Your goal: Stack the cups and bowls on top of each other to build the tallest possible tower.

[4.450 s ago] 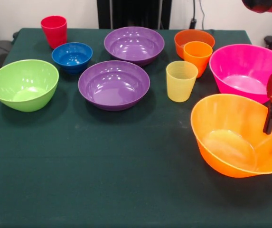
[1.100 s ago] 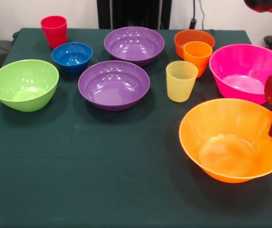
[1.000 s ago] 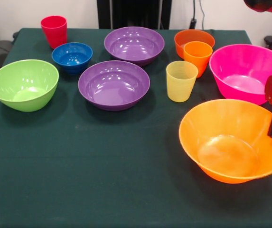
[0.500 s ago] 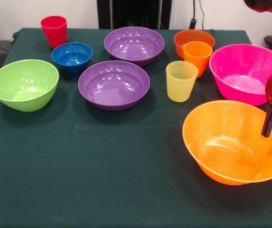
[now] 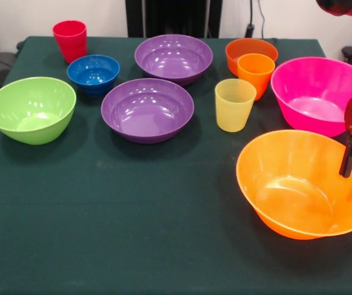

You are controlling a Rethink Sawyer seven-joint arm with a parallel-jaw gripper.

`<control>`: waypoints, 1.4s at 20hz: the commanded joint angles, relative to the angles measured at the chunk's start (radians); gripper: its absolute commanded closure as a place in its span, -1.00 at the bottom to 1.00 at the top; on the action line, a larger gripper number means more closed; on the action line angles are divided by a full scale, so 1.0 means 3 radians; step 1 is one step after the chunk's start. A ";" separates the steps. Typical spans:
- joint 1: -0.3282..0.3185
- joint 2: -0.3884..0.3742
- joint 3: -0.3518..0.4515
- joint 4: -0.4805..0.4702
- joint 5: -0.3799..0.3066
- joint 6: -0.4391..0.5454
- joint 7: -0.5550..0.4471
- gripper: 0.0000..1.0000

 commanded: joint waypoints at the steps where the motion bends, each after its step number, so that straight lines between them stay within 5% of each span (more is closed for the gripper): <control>1: 0.0020 0.0046 0.0258 0.0099 0.0052 -0.0029 0.0526 -1.00; 2: 0.0023 0.0047 0.0257 0.0098 0.0048 -0.0025 0.0521 -1.00; 3: 0.0029 0.0054 0.0246 0.0087 0.0049 -0.0004 0.0522 1.00; 25: 0.0072 0.0048 0.0176 0.0117 0.0068 -0.0028 0.0577 1.00; 26: 0.0064 0.0043 0.0198 0.0125 0.0072 -0.0018 0.0571 -1.00; 28: 0.0051 0.0039 0.0223 0.0126 0.0078 -0.0001 0.0561 -1.00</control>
